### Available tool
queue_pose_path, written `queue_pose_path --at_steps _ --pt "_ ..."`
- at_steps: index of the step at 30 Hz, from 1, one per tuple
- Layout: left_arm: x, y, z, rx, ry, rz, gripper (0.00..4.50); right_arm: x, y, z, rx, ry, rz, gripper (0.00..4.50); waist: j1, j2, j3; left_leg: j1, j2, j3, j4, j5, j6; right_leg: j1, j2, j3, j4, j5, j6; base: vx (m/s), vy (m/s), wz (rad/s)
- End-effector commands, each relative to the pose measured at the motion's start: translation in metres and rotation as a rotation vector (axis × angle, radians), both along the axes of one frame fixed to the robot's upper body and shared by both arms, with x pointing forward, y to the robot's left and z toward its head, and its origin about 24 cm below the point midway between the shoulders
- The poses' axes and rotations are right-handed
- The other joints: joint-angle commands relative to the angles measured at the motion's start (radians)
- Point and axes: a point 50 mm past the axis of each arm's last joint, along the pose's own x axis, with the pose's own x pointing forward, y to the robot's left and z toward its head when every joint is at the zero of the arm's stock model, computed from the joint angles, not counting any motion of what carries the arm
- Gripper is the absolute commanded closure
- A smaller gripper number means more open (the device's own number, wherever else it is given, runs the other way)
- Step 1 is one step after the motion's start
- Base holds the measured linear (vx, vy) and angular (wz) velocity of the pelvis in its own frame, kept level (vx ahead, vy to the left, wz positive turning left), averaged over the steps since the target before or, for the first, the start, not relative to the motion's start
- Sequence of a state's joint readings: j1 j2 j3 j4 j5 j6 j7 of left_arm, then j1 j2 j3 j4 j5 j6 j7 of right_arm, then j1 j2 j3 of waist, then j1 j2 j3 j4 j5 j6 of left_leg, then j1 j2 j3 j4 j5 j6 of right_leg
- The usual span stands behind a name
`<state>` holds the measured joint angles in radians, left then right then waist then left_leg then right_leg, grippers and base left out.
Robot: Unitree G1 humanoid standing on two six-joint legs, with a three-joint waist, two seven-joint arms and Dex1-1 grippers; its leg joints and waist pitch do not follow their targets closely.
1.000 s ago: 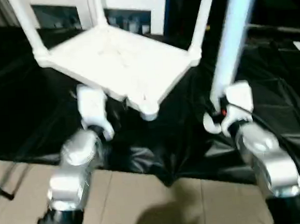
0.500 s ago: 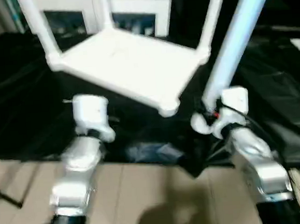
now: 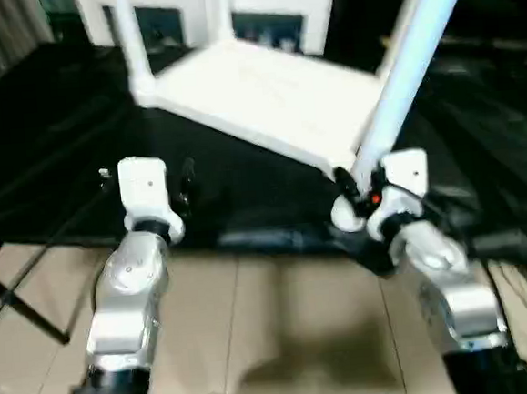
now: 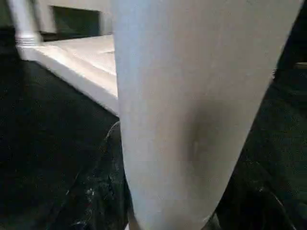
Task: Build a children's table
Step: Pick table leg, then move to table
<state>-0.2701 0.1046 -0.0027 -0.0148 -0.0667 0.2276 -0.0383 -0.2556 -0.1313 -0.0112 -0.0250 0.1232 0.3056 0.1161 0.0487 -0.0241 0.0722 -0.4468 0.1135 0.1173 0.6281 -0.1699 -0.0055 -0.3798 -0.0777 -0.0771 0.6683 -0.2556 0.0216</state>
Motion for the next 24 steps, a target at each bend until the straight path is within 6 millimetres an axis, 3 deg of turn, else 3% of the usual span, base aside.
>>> queue_pose_path --at_steps 1,2,3,4,5,6,7,8,9,10,11,12,13,14,15,16,17,18,19,20,21,22,23,24 --pt "-0.001 0.002 0.002 -0.014 -0.006 -0.005 1.64 0.002 0.002 0.004 0.002 -0.011 0.008 2.69 -0.010 0.009 -0.044 0.033 0.107 -0.047 -0.101 -0.339 -0.083 0.020 -0.083 0.042 -0.125 -0.434 -0.101 -0.078 0.019 -0.27" --pt "-0.002 0.000 0.004 -0.011 -0.030 -0.025 1.64 0.004 0.001 0.005 0.027 -0.005 -0.007 2.69 -0.022 0.014 -0.042 0.040 0.114 -0.055 -0.112 -0.462 -0.113 0.019 -0.073 0.036 -0.118 -0.438 -0.103 -0.078 0.019 -0.27" --pt "-0.002 -0.001 0.004 -0.006 -0.034 -0.028 1.64 0.004 0.000 0.005 0.033 -0.004 -0.010 2.69 -0.043 0.027 -0.043 0.107 0.130 -0.040 -0.099 -0.703 -0.183 -0.008 -0.056 0.054 -0.141 -0.493 -0.077 -0.062 0.031 -0.25" --pt "-0.003 -0.002 0.004 -0.001 -0.039 -0.036 1.64 0.004 0.000 0.005 0.039 -0.003 -0.011 2.69 -0.050 0.018 -0.029 0.164 0.129 -0.023 -0.087 -0.797 -0.201 -0.028 -0.030 0.038 -0.166 -0.495 -0.062 -0.059 0.041 -0.45" --pt "-0.003 -0.002 0.004 -0.001 -0.039 -0.036 1.64 0.004 0.000 0.005 0.039 -0.003 -0.011 2.69 -0.050 0.018 -0.029 0.164 0.129 -0.023 -0.087 -0.797 -0.201 -0.028 -0.030 0.038 -0.166 -0.495 -0.062 -0.059 0.041 -0.45" --pt "-0.003 -0.003 0.004 0.008 -0.039 -0.040 1.64 0.005 -0.001 0.005 0.036 -0.002 -0.011 2.69 -0.044 0.028 0.001 0.167 0.176 -0.008 -0.166 -1.003 -0.211 0.000 0.012 -0.019 -0.087 -0.420 -0.051 -0.039 0.049 -0.72" --pt "-0.004 -0.003 0.004 0.014 -0.039 -0.038 1.64 0.005 -0.001 0.005 0.033 -0.001 -0.013 2.69 -0.031 0.034 0.000 0.136 0.207 0.010 -0.227 -1.079 -0.207 0.047 0.015 -0.031 0.017 -0.347 -0.060 -0.040 0.024 -0.81" --pt "-0.004 -0.003 0.004 0.015 -0.039 -0.037 1.64 0.005 -0.002 0.005 0.032 -0.001 -0.013 2.69 0.015 0.027 0.004 0.107 0.230 0.077 -0.281 -1.161 -0.188 0.100 0.016 -0.053 0.126 -0.235 -0.064 -0.040 0.024 -0.81" --pt "-0.004 -0.002 0.003 0.015 -0.037 -0.037 1.64 0.006 -0.002 0.004 0.024 -0.001 -0.010 2.69 0.048 0.025 0.005 0.107 0.247 0.112 -0.288 -1.155 -0.165 0.107 0.012 -0.052 0.154 -0.250 -0.057 -0.060 -0.087 -0.69" --pt "-0.005 -0.002 0.002 0.016 -0.035 -0.035 1.64 0.006 -0.002 0.004 0.016 0.002 -0.012 2.69 0.090 0.012 0.002 0.105 0.237 0.161 -0.258 -1.061 -0.158 0.133 -0.009 -0.006 0.143 -0.382 -0.050 0.015 -0.171 -0.62" --pt "-0.006 -0.002 0.002 0.012 -0.033 -0.029 1.64 0.007 -0.002 0.004 0.013 0.002 -0.011 2.69 0.066 -0.088 -0.024 0.145 0.131 0.131 -0.001 -0.671 -0.121 0.079 -0.113 0.099 -0.107 -0.953 0.031 0.015 -0.171 -0.62" --pt "-0.007 -0.002 0.001 0.007 -0.030 -0.026 1.64 0.007 -0.002 0.004 0.013 0.001 -0.010 2.69 0.071 -0.083 -0.015 -0.003 0.046 0.022 0.200 -0.244 0.011 0.159 -0.187 0.172 -0.198 -1.118 0.017 0.125 -0.157 -0.47" --pt "-0.007 -0.002 0.001 0.006 -0.030 -0.026 1.64 0.007 -0.001 0.005 0.012 -0.002 -0.006 2.69 0.109 -0.033 -0.025 -0.012 0.014 -0.013 0.182 -0.175 0.025 0.200 -0.179 0.202 -0.192 -1.008 0.022 0.140 -0.134 -0.09" --pt "-0.008 -0.002 0.001 0.006 -0.030 -0.026 1.64 0.007 -0.001 0.006 0.010 -0.004 0.000 2.69 0.103 -0.057 -0.002 -0.043 0.016 -0.006 0.154 -0.135 0.036 0.204 -0.129 0.163 -0.186 -0.783 0.033 0.140 -0.134 -0.09" --pt "-0.007 -0.003 0.001 0.005 -0.029 -0.025 1.64 0.006 0.001 0.007 0.003 -0.010 0.017 2.69 0.105 -0.044 -0.011 -0.004 0.011 0.004 0.091 -0.071 0.053 0.210 -0.091 0.131 -0.193 -0.567 -0.027 0.125 -0.115 0.18" --pt "-0.007 -0.003 0.001 0.005 -0.028 -0.024 1.64 0.006 0.001 0.008 0.001 -0.012 0.023 2.69 0.105 -0.044 -0.011 -0.004 0.011 0.004 0.091 -0.071 0.053 0.210 -0.091 0.131 -0.193 -0.567 -0.027 0.175 -0.067 0.25" --pt "-0.007 -0.004 0.000 0.005 -0.027 -0.022 1.64 0.006 0.001 0.008 -0.001 -0.015 0.031 2.69 0.105 0.001 -0.037 0.022 0.034 -0.001 -0.012 0.054 0.108 0.241 -0.024 0.078 -0.194 -0.194 -0.014 0.175 -0.067 0.25" --pt "-0.006 -0.004 0.000 0.005 -0.027 -0.025 1.64 0.006 0.001 0.008 0.012 -0.018 0.030 2.69 0.076 0.062 -0.068 0.121 0.096 -0.053 -0.060 0.127 0.165 0.205 0.024 0.011 -0.128 -0.021 0.066 0.249 -0.013 0.26" --pt "-0.006 -0.004 0.000 0.005 -0.027 -0.026 1.64 0.006 0.001 0.008 0.021 -0.020 0.027 2.69 0.036 0.065 -0.069 0.184 0.155 -0.139 -0.076 0.097 0.300 0.126 0.052 -0.023 -0.033 -0.047 0.105 0.273 0.001 0.01" --pt "-0.005 -0.005 0.001 0.002 -0.026 -0.028 1.64 0.005 0.001 0.008 0.024 -0.022 0.027 2.69 0.001 0.055 -0.102 0.316 0.236 -0.241 -0.059 0.285 0.549 -0.022 0.030 -0.001 0.085 -0.221 0.108 0.273 0.001 0.01" --pt "-0.004 -0.004 0.001 0.005 -0.024 -0.027 1.64 0.005 0.004 0.009 0.016 -0.019 0.062 2.69 -0.008 0.042 -0.102 0.305 0.237 -0.250 -0.052 0.525 0.610 -0.080 -0.005 0.032 0.126 -0.174 0.124 0.223 -0.031 -0.26" --pt "-0.004 -0.003 0.001 0.008 -0.024 -0.025 1.64 0.004 0.006 0.009 0.017 -0.017 0.080 2.69 -0.010 0.038 -0.102 0.290 0.207 -0.225 -0.042 0.587 0.576 -0.094 -0.005 0.042 0.130 -0.112 0.144 0.030 0.009 -0.30" --pt "-0.004 -0.003 0.001 0.009 -0.024 -0.020 1.64 0.004 0.008 0.009 0.018 -0.018 0.096 2.69 -0.023 0.021 -0.084 0.233 0.135 -0.170 -0.062 0.577 0.500 -0.093 0.012 0.045 0.122 0.007 0.141 0.030 0.009 -0.30" --pt "-0.003 -0.001 0.001 0.008 -0.023 -0.009 1.64 0.004 0.011 0.009 0.020 -0.008 0.121 2.69 -0.027 0.003 -0.061 0.187 0.080 -0.105 -0.082 0.379 0.452 -0.089 0.011 0.056 0.062 0.146 0.066 -0.122 0.052 -0.16"
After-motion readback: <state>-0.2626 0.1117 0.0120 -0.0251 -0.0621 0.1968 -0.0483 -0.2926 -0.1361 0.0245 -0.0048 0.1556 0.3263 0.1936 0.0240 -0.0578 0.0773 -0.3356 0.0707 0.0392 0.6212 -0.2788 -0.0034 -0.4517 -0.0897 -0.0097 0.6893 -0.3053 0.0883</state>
